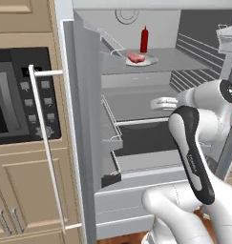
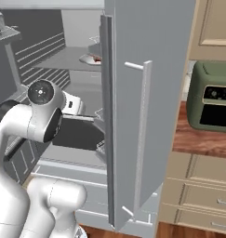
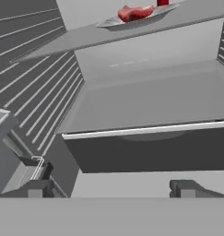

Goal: Retrieve the steak from the fridge and place it on the saucepan with marinade on the stove.

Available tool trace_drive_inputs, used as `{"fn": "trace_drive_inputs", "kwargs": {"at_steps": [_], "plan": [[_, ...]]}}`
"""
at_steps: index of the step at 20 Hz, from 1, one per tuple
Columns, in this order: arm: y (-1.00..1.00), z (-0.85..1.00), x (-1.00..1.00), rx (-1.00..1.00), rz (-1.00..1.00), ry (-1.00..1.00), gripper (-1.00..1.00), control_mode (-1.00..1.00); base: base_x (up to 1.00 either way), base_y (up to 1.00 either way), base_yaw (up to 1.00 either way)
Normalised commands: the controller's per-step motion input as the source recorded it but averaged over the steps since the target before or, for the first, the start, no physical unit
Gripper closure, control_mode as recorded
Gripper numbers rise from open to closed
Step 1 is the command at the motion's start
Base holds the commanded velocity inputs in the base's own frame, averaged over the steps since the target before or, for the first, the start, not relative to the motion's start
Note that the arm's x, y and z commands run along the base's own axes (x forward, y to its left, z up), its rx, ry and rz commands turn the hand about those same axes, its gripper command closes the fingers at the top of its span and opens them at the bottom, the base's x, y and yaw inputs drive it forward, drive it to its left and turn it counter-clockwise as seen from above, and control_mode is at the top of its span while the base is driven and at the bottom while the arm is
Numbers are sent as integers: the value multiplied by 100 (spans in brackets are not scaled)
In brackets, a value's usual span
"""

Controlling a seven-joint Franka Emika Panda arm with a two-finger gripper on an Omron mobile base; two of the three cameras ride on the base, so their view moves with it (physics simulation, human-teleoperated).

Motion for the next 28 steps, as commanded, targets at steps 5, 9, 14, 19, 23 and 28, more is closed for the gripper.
{"fn": "trace_drive_inputs", "kwargs": {"at_steps": [5, 9, 14, 19, 23, 28], "plan": [[0, 0, 0, 0, 0, 0, -100, 100, 50, 0, -4], [0, 0, 0, 0, 0, 0, -100, 100, 47, 0, -5], [0, 0, 0, 0, 0, 0, -100, 100, 29, 8, -7], [0, 0, 0, 0, 0, 0, -100, 100, 1, 21, -4], [15, 2, 1, 0, 0, 0, -100, -100, 0, 15, -1], [18, 20, 6, 0, 0, 0, -100, -100, 0, 0, 0]]}}
